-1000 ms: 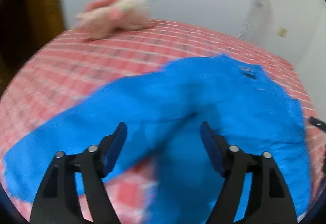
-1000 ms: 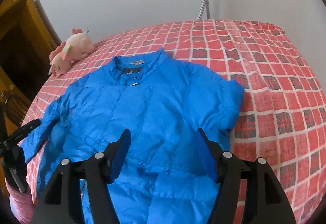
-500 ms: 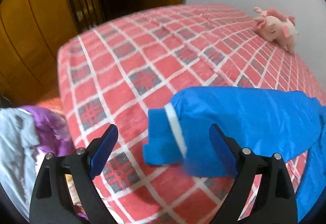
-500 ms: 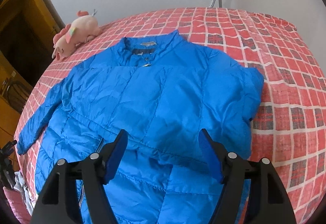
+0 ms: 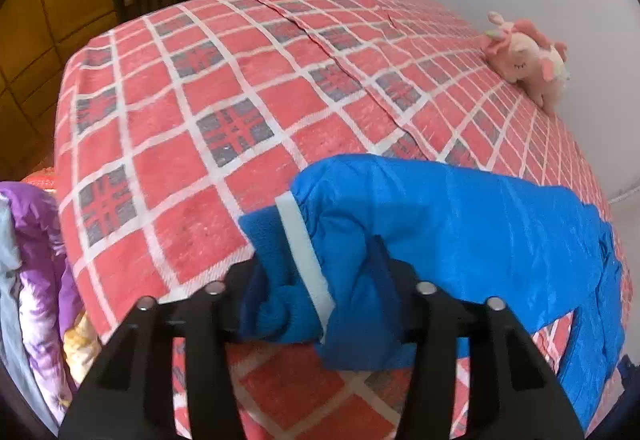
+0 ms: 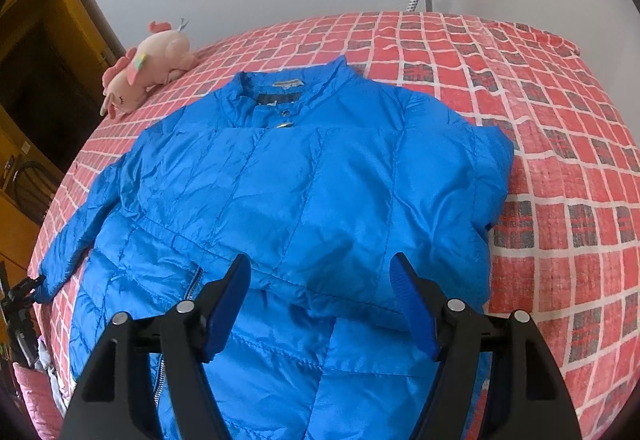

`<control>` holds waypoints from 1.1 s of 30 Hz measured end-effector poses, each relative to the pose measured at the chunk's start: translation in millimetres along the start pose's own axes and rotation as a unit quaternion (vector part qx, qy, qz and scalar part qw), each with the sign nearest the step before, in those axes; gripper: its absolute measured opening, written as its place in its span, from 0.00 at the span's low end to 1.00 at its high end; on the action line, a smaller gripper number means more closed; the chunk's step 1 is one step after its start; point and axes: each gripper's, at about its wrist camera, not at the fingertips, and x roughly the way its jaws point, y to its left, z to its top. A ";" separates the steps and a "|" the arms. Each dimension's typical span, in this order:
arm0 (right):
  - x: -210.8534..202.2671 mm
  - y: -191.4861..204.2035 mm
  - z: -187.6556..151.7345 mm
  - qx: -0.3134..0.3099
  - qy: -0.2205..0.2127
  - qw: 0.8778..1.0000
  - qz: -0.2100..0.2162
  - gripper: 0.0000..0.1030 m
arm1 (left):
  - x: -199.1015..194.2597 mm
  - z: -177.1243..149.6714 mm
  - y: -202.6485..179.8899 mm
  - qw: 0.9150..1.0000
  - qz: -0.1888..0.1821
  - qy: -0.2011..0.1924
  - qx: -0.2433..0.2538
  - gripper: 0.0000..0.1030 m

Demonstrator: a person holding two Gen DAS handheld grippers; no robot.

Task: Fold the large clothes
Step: 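Grasp the white-banded cuff with the left gripper and fold it across the body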

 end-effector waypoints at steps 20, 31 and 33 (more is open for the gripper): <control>-22.5 -38.3 -27.2 0.031 -0.011 0.999 -0.023 0.70 | -135.3 -39.7 -240.1 0.957 -0.190 -0.116 0.187 0.08; -5.2 -59.6 -32.0 0.050 0.006 0.998 -0.025 0.70 | -109.6 -112.5 -415.8 0.910 -0.269 -0.055 0.310 0.07; -2.3 -61.6 -33.1 0.052 0.009 0.998 -0.026 0.70 | -92.4 -127.4 -437.6 0.906 -0.267 -0.036 0.327 0.07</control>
